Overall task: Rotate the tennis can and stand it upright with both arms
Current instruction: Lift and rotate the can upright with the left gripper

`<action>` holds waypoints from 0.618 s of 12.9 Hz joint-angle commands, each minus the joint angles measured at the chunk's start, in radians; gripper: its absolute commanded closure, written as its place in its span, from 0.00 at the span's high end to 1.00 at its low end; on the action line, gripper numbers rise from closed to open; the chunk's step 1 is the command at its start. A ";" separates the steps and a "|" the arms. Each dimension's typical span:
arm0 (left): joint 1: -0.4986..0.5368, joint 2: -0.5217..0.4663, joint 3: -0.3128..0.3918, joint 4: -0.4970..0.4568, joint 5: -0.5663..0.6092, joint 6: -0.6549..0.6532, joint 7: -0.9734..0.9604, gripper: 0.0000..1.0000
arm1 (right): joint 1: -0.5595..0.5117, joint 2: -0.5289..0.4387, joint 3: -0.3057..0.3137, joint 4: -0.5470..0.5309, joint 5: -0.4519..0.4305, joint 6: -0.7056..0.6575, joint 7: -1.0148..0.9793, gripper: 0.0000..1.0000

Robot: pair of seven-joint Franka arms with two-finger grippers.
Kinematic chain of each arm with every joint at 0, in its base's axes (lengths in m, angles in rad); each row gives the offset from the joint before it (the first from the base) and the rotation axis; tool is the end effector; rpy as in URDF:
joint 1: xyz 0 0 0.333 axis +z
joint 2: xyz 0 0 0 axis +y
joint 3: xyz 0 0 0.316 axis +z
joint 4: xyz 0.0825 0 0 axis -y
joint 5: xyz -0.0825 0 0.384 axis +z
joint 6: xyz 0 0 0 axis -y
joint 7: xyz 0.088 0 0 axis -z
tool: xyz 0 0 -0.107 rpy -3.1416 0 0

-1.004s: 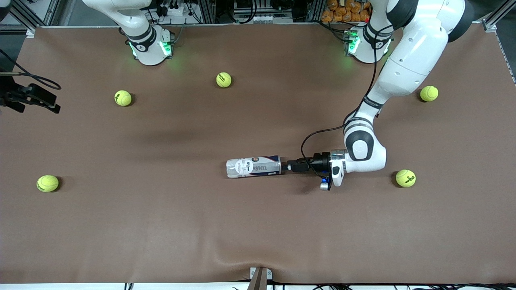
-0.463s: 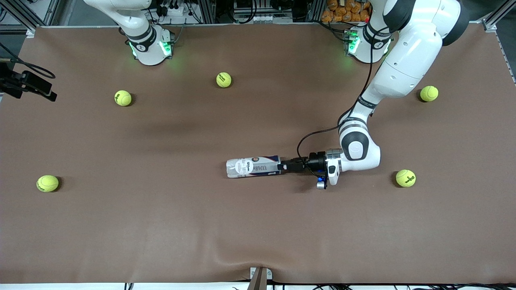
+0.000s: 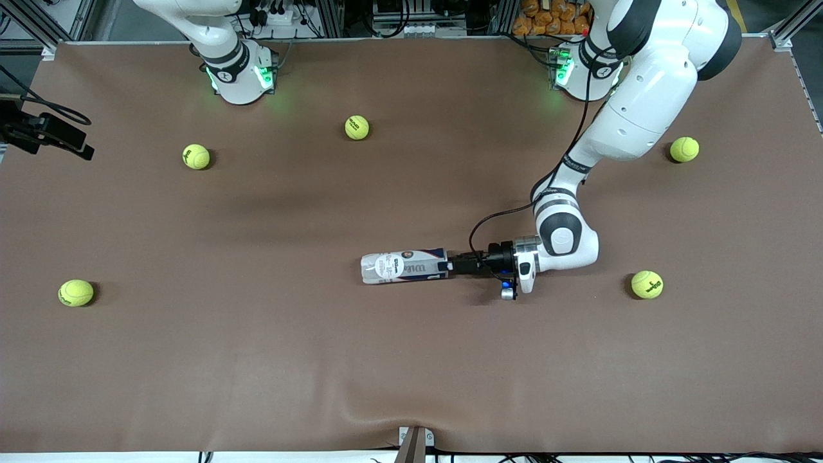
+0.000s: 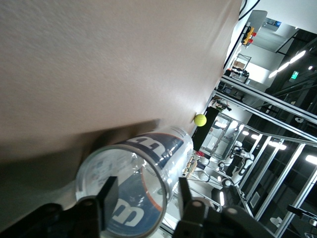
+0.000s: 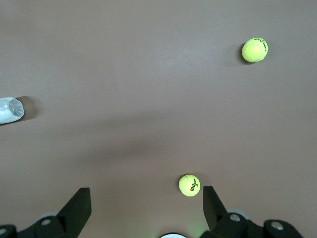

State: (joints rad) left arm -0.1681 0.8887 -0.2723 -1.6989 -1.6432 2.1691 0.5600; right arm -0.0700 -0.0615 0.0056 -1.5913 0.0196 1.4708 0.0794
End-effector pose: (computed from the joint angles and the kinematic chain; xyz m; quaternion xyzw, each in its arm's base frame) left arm 0.5789 -0.3014 0.0988 0.7703 0.1905 -0.1257 0.5954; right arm 0.5238 -0.0314 0.6397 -0.9970 0.0711 0.0296 0.0094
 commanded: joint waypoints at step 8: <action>-0.004 0.003 -0.004 0.016 -0.098 -0.075 0.021 0.00 | -0.019 -0.009 0.023 0.019 -0.004 0.007 0.019 1.00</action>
State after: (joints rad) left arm -0.1685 0.8887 -0.2759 -1.6929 -1.7100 2.1082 0.5601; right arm -0.0700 -0.0624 0.0148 -1.5757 0.0179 1.4970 0.0807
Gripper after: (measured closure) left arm 0.850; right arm 0.000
